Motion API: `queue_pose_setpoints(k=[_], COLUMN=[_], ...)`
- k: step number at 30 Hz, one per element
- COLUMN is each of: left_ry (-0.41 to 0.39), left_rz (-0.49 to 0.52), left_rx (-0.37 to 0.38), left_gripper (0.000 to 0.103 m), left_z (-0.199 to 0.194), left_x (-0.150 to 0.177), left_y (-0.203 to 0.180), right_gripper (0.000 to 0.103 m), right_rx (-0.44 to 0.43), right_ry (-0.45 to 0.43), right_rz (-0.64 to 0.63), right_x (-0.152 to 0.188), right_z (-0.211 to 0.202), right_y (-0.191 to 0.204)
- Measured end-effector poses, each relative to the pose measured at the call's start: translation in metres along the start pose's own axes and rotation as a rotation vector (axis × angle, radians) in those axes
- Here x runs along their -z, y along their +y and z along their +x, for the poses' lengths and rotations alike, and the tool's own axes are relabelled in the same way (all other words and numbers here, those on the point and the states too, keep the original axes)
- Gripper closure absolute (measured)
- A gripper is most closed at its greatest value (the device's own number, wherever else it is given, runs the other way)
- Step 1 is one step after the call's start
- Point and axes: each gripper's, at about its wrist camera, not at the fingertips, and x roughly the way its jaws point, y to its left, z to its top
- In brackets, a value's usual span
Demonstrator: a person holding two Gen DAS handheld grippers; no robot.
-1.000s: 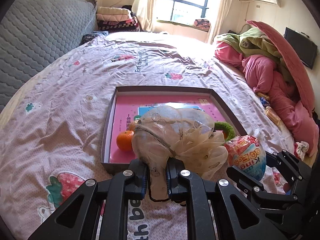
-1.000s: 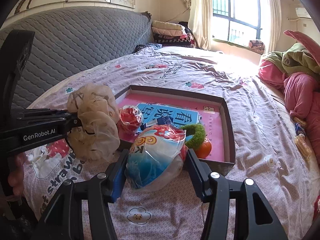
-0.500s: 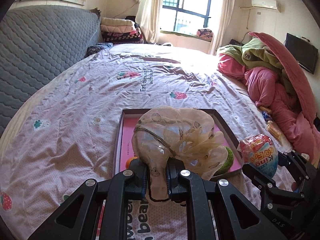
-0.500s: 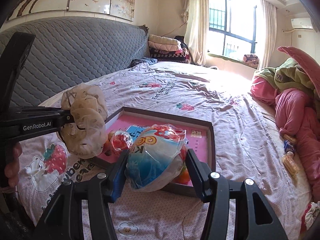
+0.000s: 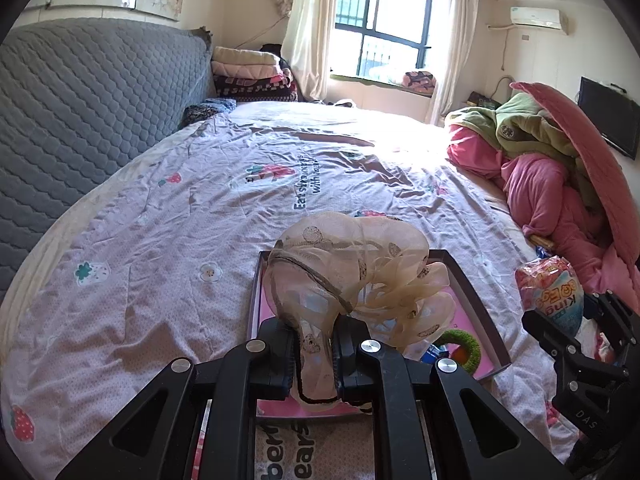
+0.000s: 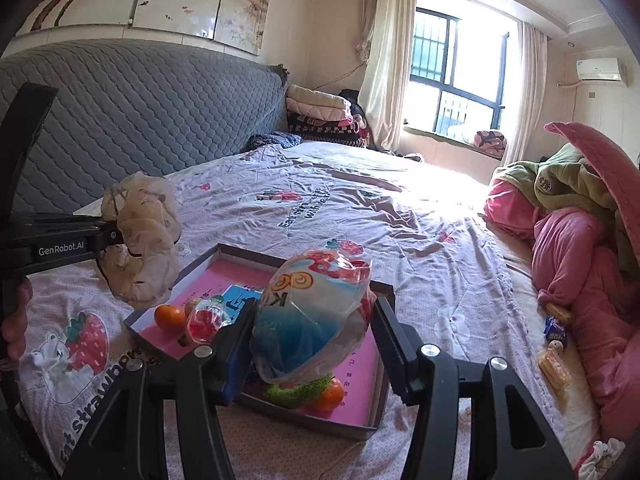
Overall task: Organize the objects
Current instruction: 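Carry the mesh bag and Kinder egg over the tray with both tools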
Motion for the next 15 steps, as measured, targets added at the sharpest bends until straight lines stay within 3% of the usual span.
queue_pose_setpoints(k=[15], left_ry=[0.036], left_rz=[-0.019], left_rx=[0.046], left_gripper=[0.089], left_z=[0.042], left_x=[0.003], left_y=[-0.017], right_gripper=[0.047], right_rx=[0.042], right_ry=[0.057], right_rz=[0.016], right_x=[0.012], right_z=[0.033], right_y=[-0.028])
